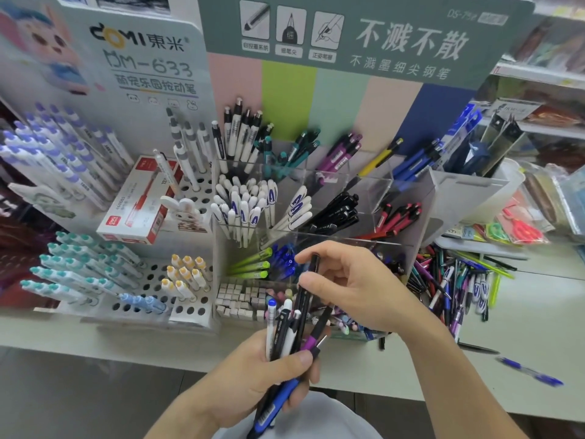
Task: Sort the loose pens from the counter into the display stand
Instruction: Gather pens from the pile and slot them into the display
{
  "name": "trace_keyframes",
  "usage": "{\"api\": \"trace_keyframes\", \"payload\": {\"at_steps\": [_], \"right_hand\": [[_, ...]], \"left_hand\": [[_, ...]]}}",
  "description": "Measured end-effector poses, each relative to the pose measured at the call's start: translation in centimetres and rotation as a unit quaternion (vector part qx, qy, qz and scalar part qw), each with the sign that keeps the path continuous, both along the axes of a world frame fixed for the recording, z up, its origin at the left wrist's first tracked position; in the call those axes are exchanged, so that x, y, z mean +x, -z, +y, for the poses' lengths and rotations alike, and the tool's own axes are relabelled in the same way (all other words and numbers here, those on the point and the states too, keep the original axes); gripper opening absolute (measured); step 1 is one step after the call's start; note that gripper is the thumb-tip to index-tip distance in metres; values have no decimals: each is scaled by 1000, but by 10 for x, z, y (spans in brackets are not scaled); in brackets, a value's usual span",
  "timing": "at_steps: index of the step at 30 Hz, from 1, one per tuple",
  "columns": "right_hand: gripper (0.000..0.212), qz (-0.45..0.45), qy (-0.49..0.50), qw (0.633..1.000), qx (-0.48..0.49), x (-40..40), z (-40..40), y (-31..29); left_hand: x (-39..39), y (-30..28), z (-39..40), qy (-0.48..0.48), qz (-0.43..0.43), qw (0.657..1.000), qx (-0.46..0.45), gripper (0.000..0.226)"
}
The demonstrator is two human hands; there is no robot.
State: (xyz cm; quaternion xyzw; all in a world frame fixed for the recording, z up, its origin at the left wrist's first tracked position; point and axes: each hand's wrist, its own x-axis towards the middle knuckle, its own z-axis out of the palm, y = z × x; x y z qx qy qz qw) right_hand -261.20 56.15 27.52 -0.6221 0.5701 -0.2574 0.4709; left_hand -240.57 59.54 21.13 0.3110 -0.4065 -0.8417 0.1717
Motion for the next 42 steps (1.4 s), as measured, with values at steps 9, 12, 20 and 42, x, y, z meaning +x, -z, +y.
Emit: {"api": "trace_keyframes", "payload": {"at_steps": [9,12,20,42], "right_hand": [[25,-60,-84,994,21,1,-2,5],[29,-62,-123,990,30,7,-3,8],[15,-27,-156,987,31,16,-8,11],[4,-105,6,994,21,-33,-7,13]], "left_hand": [[-2,-5,4,-4,11,995,103,50],[-3,-4,5,-1,4,989,147,52],[-5,-2,10,5,-4,985,171,34],[6,2,3,-7,9,997,82,41]]}}
